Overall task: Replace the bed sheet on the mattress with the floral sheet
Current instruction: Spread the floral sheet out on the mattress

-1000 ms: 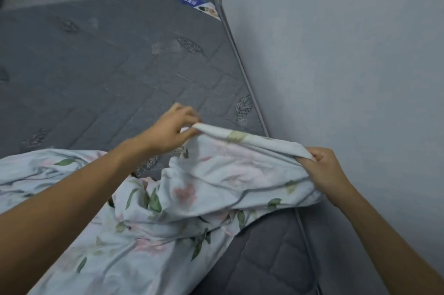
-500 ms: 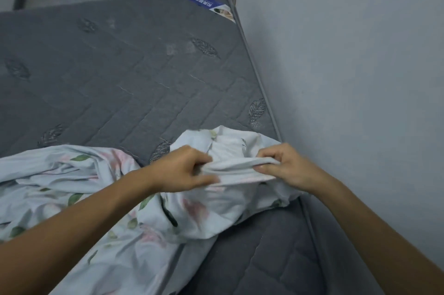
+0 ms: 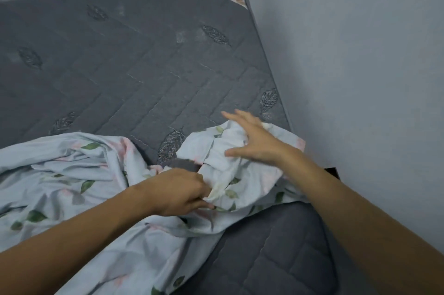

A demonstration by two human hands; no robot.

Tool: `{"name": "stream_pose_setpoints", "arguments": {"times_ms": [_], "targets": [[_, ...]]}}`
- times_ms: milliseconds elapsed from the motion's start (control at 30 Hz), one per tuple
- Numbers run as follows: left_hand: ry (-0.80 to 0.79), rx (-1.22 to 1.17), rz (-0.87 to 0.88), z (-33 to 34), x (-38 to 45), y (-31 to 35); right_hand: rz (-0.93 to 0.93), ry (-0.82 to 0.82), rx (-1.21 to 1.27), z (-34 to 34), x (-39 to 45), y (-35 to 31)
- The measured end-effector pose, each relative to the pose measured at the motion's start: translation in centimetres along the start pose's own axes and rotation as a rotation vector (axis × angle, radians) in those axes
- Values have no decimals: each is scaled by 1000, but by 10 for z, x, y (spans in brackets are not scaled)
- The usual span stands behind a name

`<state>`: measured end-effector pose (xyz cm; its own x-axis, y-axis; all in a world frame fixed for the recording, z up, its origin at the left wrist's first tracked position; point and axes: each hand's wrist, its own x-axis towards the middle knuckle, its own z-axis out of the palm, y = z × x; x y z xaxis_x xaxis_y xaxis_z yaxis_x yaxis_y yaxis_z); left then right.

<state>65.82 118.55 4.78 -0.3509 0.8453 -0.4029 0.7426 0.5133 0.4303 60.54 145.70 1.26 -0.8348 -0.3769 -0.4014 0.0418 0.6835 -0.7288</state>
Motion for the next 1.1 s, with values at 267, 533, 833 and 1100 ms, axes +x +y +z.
{"name": "stream_pose_setpoints", "arguments": {"times_ms": [267,533,833,1100], "targets": [[197,70,-51,-1,-36,-47,155,-27,-414,36,-28,84],[494,205,-207,-60,-29,-65,641,-503,-706,-20,-94,104],[589,-227,-303,-77,5,-34,-29,-182,491,14,-36,-46],[-118,-78,-131,11,-12,-62,29,-352,329,12,-102,-16]]}}
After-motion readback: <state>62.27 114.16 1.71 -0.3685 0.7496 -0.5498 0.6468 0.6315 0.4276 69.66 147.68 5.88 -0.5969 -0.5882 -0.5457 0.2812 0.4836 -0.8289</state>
